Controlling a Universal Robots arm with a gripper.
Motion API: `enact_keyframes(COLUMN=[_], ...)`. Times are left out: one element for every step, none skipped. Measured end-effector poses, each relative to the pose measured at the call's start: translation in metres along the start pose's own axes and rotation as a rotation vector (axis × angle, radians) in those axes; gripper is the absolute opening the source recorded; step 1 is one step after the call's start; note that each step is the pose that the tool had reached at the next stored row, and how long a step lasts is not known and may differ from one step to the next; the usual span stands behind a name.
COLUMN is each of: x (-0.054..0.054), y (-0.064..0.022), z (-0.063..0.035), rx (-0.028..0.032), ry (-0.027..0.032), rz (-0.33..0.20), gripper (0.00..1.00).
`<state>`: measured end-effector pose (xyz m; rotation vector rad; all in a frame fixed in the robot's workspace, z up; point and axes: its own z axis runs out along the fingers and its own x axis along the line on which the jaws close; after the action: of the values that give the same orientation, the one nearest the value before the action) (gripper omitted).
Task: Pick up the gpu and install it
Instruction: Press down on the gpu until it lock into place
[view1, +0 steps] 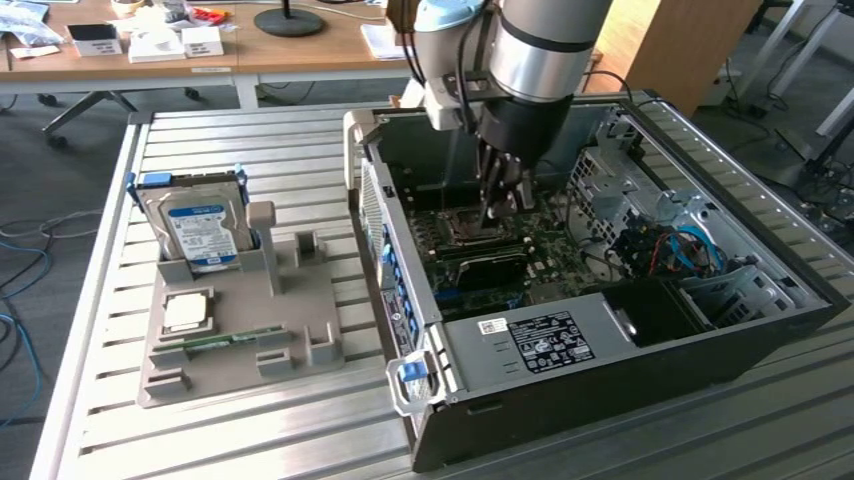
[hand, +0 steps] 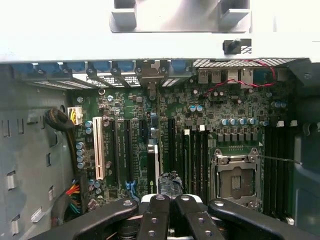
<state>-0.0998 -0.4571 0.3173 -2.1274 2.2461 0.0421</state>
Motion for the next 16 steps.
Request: enact_keyframes(x=[0.0,0.0,0.0,0.0,0.0,-0.001,-0.001,-0.001,-0.001,-0.001,-0.001,-0.001,-0.001,-0.001,-0.001,-0.001], y=[0.0,0.0,-0.0001,-0.0001,-0.0001,-0.0001,-0.0002,-0.0002,-0.0002,-0.0002,-0.0002,-0.0002,-0.0002,-0.0003,-0.0003,-0.0003], z=[-0.0019,-0.0035,-0.0054,-0.0072,-0.009,-0.0107,-0.0123,-0.0137,-0.0152,-0.0164,-0.0174,-0.0185,-0.0196,-0.0206,-0.0214,-0.0219], rx=[0.0,0.0,0.0,0.0,0.0,0.0,0.0,0.0,0.0,0.0,0.0,0.0,0.0,0.0,0.0,0.0001], ry=[0.0,0.0001,0.0,0.0,0.0,0.0,0.0,0.0001,0.0001,0.0001,0.0,0.0,0.0001,0.0,0.0,-0.0001], rz=[0.0,0.0,0.0,0.0,0.0,0.0,0.0,0.0,0.0,0.0,0.0,0.0,0.0,0.0,0.0,0.0], gripper=[0.11,0.11,0.11,0.11,0.11,0.11,0.11,0.11,0.11,0.11,0.11,0.11,0.11,0.11,0.11,0.11])
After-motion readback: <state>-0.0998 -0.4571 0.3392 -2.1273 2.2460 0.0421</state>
